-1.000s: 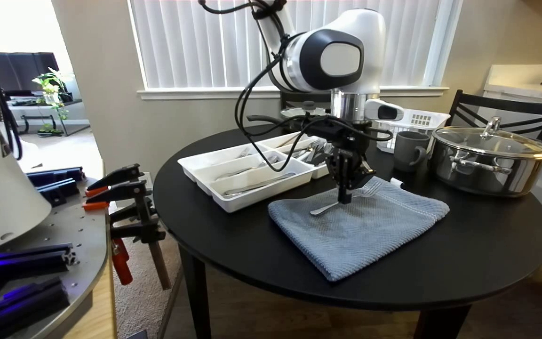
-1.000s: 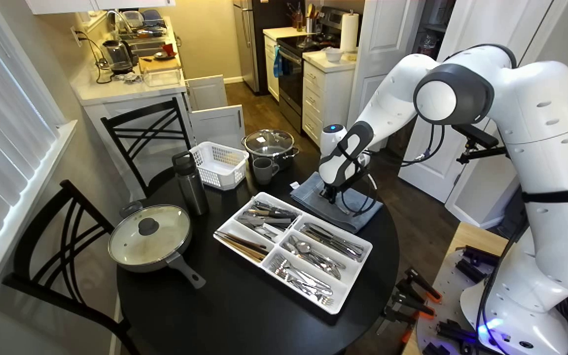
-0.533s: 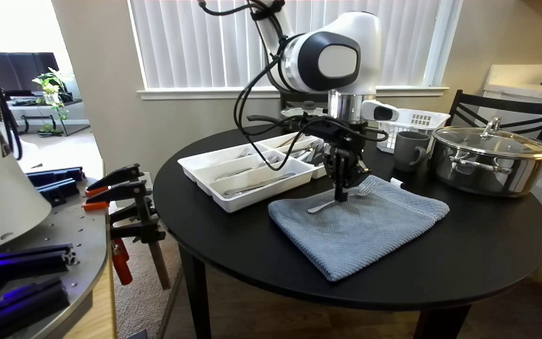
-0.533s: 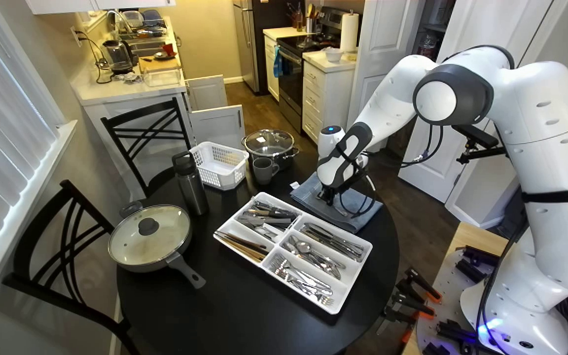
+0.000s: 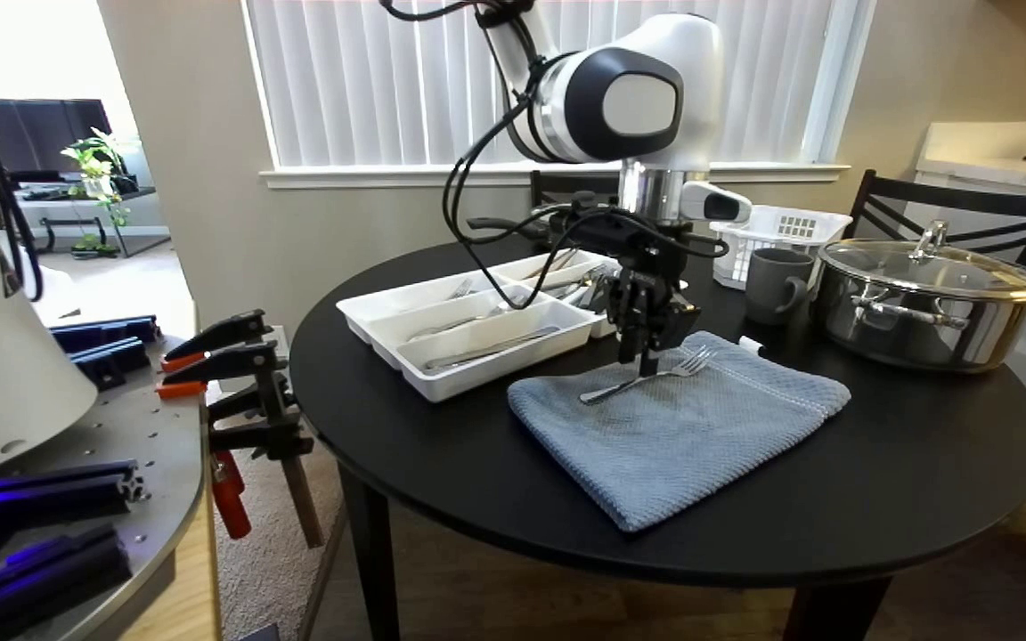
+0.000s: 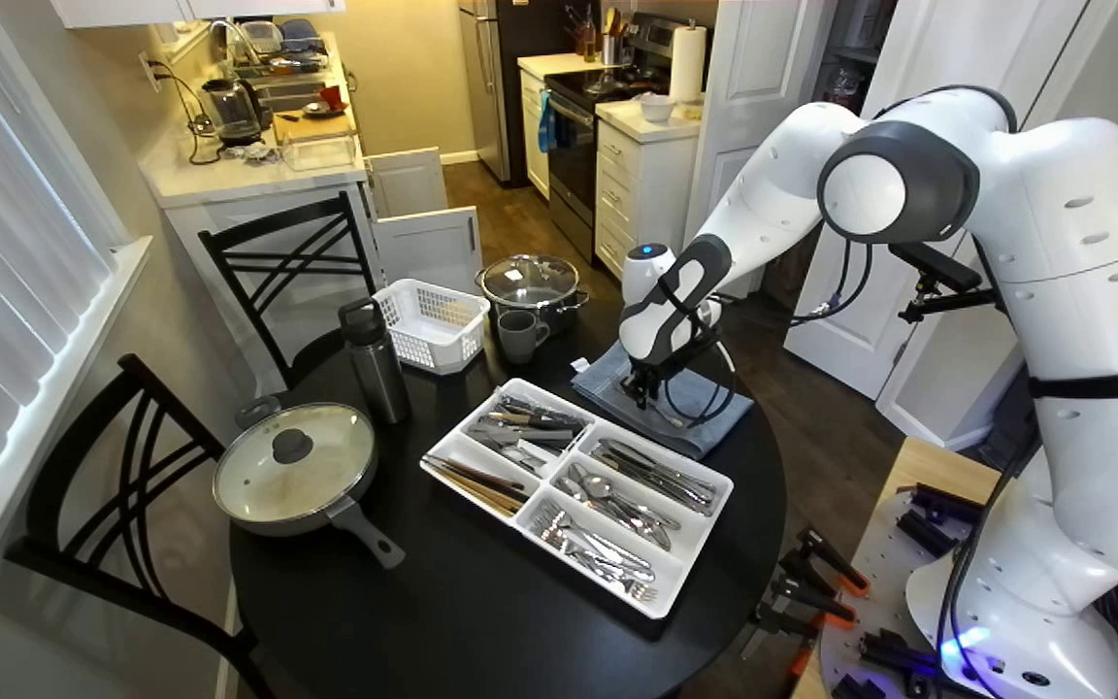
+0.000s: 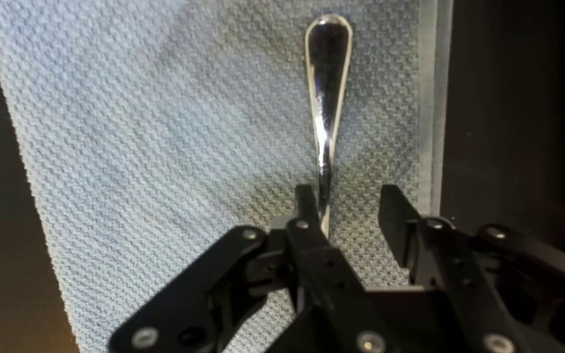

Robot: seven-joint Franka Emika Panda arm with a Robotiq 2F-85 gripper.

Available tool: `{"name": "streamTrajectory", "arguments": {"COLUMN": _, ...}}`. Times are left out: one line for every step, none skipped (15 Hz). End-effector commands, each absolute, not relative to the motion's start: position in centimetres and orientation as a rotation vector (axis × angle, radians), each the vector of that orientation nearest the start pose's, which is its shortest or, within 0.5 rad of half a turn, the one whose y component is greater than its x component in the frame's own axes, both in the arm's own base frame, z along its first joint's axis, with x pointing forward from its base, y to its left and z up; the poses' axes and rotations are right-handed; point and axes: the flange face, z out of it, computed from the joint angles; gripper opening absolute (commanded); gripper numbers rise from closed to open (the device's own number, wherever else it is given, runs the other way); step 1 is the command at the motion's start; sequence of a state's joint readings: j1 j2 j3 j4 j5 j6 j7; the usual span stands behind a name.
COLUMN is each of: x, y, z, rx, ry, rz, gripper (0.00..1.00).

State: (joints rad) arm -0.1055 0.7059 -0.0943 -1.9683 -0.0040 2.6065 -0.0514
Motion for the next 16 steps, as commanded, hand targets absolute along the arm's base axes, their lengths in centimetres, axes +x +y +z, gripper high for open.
{"name": "streamTrajectory", "arguments": {"x": 56.8, "y": -11.5, "z": 14.2, "rx": -3.161, "ry": 0.247, "rz": 0.137, "gripper": 0.70}}
{"name": "streamTrajectory", "arguments": {"x": 56.5, "y": -11.5, "z": 15.5, "rx": -3.165, "ry": 0.256, "rz": 0.129, "gripper": 0.76}}
{"name": "streamTrajectory", "arguments": {"x": 56.2, "y": -11.4, "z": 17.1, "rx": -3.168, "ry": 0.262, "rz": 0.118, "gripper": 0.83}}
{"name": "streamTrajectory", "arguments": {"x": 55.8, "y": -11.3, "z": 18.4, "rx": -3.168, "ry": 0.259, "rz": 0.116, "gripper": 0.88}}
{"name": "streamTrajectory", "arguments": {"x": 55.3, "y": -10.7, "z": 19.9, "rx": -3.163, "ry": 0.245, "rz": 0.112, "gripper": 0.94}}
{"name": "streamTrajectory", "arguments": {"x": 54.7, "y": -10.0, "z": 21.1, "rx": -3.158, "ry": 0.224, "rz": 0.110, "gripper": 0.99}}
{"name": "streamTrajectory", "arguments": {"x": 54.2, "y": -9.3, "z": 22.2, "rx": -3.151, "ry": 0.209, "rz": 0.113, "gripper": 0.99}}
{"name": "streamTrajectory", "arguments": {"x": 53.6, "y": -8.1, "z": 23.0, "rx": -3.142, "ry": 0.191, "rz": 0.120, "gripper": 1.00}}
{"name": "streamTrajectory", "arguments": {"x": 53.0, "y": -7.1, "z": 23.7, "rx": -3.131, "ry": 0.173, "rz": 0.131, "gripper": 1.00}}
{"name": "streamTrajectory", "arguments": {"x": 52.4, "y": -5.8, "z": 24.2, "rx": -3.124, "ry": 0.151, "rz": 0.134, "gripper": 1.00}}
{"name": "streamTrajectory", "arguments": {"x": 51.9, "y": -4.6, "z": 24.6, "rx": -3.107, "ry": 0.127, "rz": 0.140, "gripper": 1.00}}
{"name": "streamTrajectory", "arguments": {"x": 51.3, "y": -3.2, "z": 24.7, "rx": -3.098, "ry": 0.113, "rz": 0.143, "gripper": 1.00}}
{"name": "streamTrajectory", "arguments": {"x": 50.7, "y": -1.6, "z": 24.5, "rx": -3.076, "ry": 0.085, "rz": 0.146, "gripper": 1.00}}
{"name": "streamTrajectory", "arguments": {"x": 50.1, "y": 0.0, "z": 24.3, "rx": -3.071, "ry": 0.076, "rz": 0.138, "gripper": 1.00}}
{"name": "streamTrajectory", "arguments": {"x": 49.4, "y": 1.6, "z": 24.0, "rx": -3.063, "ry": 0.046, "rz": 0.147, "gripper": 1.00}}
{"name": "streamTrajectory", "arguments": {"x": 48.8, "y": 3.3, "z": 23.6, "rx": -3.069, "ry": 0.031, "rz": 0.144, "gripper": 1.00}}
